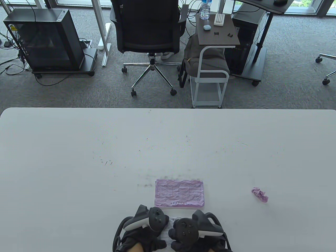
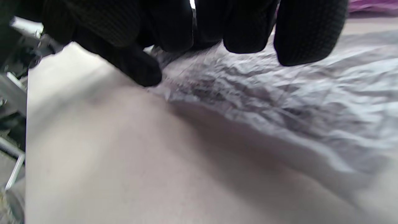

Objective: Flatten crumpled invoices and stack

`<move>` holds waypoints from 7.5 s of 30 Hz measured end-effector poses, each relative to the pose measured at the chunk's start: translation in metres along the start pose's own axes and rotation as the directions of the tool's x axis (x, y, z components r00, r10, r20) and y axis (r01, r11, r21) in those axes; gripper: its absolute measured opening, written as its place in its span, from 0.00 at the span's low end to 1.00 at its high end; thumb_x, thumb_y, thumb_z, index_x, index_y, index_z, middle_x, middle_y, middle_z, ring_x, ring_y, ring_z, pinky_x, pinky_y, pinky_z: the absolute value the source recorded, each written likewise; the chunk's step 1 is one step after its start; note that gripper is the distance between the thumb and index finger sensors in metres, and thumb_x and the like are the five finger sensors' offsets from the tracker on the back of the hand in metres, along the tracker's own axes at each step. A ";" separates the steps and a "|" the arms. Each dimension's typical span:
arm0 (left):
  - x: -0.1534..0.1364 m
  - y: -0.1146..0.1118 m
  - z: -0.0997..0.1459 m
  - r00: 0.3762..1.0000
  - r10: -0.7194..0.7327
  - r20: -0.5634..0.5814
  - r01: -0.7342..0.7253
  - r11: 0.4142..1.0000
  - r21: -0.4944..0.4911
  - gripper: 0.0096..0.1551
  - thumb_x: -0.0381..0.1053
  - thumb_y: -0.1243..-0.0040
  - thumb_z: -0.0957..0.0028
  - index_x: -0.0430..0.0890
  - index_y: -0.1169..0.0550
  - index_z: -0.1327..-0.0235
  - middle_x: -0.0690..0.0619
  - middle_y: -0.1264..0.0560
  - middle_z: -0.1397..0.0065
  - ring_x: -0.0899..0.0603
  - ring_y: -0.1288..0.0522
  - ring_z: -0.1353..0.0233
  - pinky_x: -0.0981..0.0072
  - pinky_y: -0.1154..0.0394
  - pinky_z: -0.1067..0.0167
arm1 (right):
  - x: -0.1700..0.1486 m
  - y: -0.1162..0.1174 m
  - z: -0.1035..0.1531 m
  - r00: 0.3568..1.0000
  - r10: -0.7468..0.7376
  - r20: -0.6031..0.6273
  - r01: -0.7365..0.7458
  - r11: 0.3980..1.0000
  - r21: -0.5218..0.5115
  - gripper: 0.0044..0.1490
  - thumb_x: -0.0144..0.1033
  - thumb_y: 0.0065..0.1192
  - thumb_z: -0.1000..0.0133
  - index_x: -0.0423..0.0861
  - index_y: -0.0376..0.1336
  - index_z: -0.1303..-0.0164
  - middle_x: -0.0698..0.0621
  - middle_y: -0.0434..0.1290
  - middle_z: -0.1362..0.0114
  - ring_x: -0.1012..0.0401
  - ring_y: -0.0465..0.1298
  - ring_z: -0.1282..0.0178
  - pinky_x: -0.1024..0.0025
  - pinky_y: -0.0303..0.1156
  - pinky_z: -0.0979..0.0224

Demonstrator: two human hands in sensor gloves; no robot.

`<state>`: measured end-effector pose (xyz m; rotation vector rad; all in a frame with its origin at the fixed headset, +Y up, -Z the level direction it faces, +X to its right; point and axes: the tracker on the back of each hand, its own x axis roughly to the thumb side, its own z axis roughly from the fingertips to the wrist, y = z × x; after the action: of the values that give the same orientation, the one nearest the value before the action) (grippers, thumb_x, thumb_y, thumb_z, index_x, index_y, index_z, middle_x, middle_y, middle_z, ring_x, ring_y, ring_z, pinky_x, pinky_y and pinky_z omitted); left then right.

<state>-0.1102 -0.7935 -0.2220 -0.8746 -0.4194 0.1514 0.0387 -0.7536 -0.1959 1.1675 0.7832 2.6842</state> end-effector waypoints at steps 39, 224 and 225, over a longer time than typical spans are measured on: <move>0.000 0.000 0.000 1.000 -0.003 0.002 0.003 1.000 0.006 0.48 0.58 0.43 0.39 0.55 0.61 0.23 0.42 0.77 0.26 0.25 0.79 0.28 0.27 0.64 0.37 | -0.019 0.008 -0.004 0.959 0.102 -0.263 -0.116 0.993 -0.038 0.32 0.46 0.55 0.37 0.48 0.53 0.25 0.36 0.53 0.21 0.43 0.64 0.31 0.45 0.76 0.43; -0.019 0.088 -0.013 0.994 -0.080 -0.068 0.104 0.809 0.578 0.42 0.53 0.36 0.42 0.38 0.38 0.19 0.33 0.51 0.20 0.25 0.37 0.25 0.33 0.34 0.36 | -0.148 -0.058 -0.014 0.662 0.048 -0.748 -0.401 0.866 -0.299 0.47 0.47 0.68 0.47 0.40 0.51 0.25 0.34 0.60 0.28 0.46 0.71 0.39 0.53 0.76 0.42; -0.019 0.088 -0.004 0.992 -0.106 -0.060 0.121 0.781 0.613 0.43 0.54 0.36 0.42 0.39 0.38 0.19 0.34 0.51 0.20 0.25 0.38 0.25 0.32 0.34 0.36 | -0.158 -0.060 -0.001 0.622 0.070 -0.780 -0.427 0.865 -0.263 0.47 0.47 0.68 0.47 0.40 0.51 0.25 0.33 0.58 0.27 0.44 0.70 0.37 0.52 0.75 0.41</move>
<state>-0.1217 -0.7460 -0.2979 -0.1971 -0.3664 0.1538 0.1425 -0.7494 -0.3293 -0.0086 0.0052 3.3403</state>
